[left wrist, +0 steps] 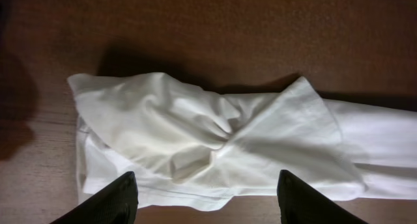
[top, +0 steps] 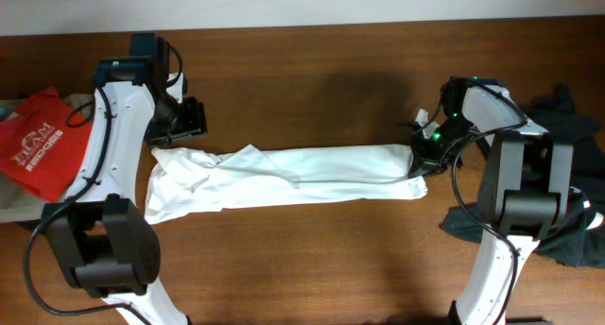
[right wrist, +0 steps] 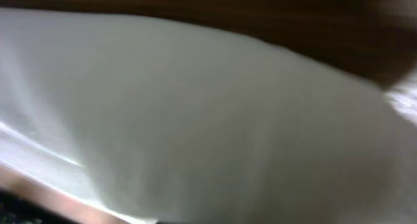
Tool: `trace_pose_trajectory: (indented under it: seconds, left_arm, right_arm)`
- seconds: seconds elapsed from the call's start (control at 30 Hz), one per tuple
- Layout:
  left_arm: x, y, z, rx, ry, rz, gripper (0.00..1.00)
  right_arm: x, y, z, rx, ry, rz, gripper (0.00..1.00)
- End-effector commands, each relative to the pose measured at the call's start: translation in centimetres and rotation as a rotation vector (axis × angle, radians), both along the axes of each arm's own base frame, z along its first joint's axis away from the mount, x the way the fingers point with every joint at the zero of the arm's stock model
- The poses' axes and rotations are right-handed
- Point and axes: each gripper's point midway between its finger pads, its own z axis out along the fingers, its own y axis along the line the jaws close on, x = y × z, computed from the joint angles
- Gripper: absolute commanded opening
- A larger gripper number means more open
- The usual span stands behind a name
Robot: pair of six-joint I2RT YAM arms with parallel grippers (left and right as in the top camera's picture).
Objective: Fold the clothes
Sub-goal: 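Grasp the right end of the strip and fold it leftward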
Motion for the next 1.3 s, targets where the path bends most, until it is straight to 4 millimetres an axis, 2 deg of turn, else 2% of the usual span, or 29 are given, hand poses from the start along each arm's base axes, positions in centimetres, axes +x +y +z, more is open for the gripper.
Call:
trace_pose_trajectory:
  seconds: [0.0,0.07,0.13,0.23,0.37,0.43,0.5,0.67,0.8,0.83,0.87,0.9,0.93,0.97,1.0,1.03,1.07,1.13,1.17,1.27]
  left_arm:
    - [-0.1,0.5,0.0,0.017,0.006,0.008,0.68]
    - [-0.2,0.5,0.0,0.018,0.008,0.008,0.68]
    - [-0.1,0.5,0.0,0.017,0.004,0.008,0.68]
    - [-0.1,0.5,0.0,0.017,0.005,0.008,0.68]
    - [-0.1,0.5,0.0,0.017,0.005,0.008,0.68]
    - [-0.1,0.5,0.0,0.017,0.005,0.008,0.68]
    - [-0.1,0.5,0.0,0.017,0.005,0.008,0.69]
    - [-0.1,0.5,0.0,0.017,0.006,0.008,0.69]
    - [-0.2,0.5,0.0,0.017,0.008,0.008,0.69]
    - [-0.2,0.5,0.0,0.017,0.008,0.008,0.69]
    - [-0.2,0.5,0.0,0.017,0.008,0.008,0.69]
    - [-0.2,0.5,0.0,0.017,0.008,0.008,0.69]
    - [-0.3,0.5,0.0,0.017,0.012,0.008,0.69]
    - [-0.4,0.5,0.0,0.017,0.015,0.008,0.69]
    - [-0.4,0.5,0.0,0.017,0.016,0.008,0.69]
    - [-0.5,0.5,0.0,0.017,0.021,0.008,0.69]
    - [-0.6,0.5,0.0,0.017,0.024,0.008,0.69]
    - [-0.6,0.5,0.0,0.017,0.023,0.008,0.69]
    - [-0.6,0.5,0.0,0.017,0.023,0.008,0.69]
    - [-0.5,0.4,0.0,0.017,0.022,0.007,0.69]
  right_arm:
    - [1.6,-7.0,1.5,-0.298,0.000,-0.123,0.04]
    - [4.1,-9.3,5.6,-0.323,-0.083,-0.140,0.04]
    - [4.8,-8.8,7.4,-0.323,-0.109,-0.095,0.04]
    - [4.4,-4.6,7.8,-0.315,-0.089,0.024,0.04]
    - [4.1,3.4,7.7,-0.308,-0.115,0.231,0.06]
    - [3.5,7.0,7.7,-0.315,-0.135,0.334,0.09]
    - [3.3,9.6,7.6,-0.311,-0.162,0.398,0.14]
    - [2.1,13.5,7.6,-0.302,-0.187,0.499,0.18]
    - [1.5,15.2,7.5,-0.280,-0.192,0.532,0.22]
    - [1.3,15.9,7.5,-0.250,-0.193,0.533,0.30]
    - [0.6,17.9,7.6,-0.129,-0.198,0.597,0.57]
    - [0.3,18.5,7.7,-0.087,-0.201,0.635,0.64]
    - [0.5,18.1,7.6,-0.108,-0.206,0.642,0.63]
    - [1.1,16.8,7.5,-0.181,-0.206,0.599,0.62]
    - [2.0,15.0,7.4,-0.296,-0.210,0.521,0.62]
    - [3.5,11.7,7.7,-0.486,-0.228,0.371,0.62]
    - [4.0,10.5,7.8,-0.534,-0.235,0.298,0.63]
    - [4.3,9.8,7.7,-0.516,-0.227,0.269,0.62]
    - [4.4,10.0,7.6,-0.488,-0.227,0.286,0.65]
    - [3.8,12.5,7.3,-0.341,-0.218,0.353,0.66]
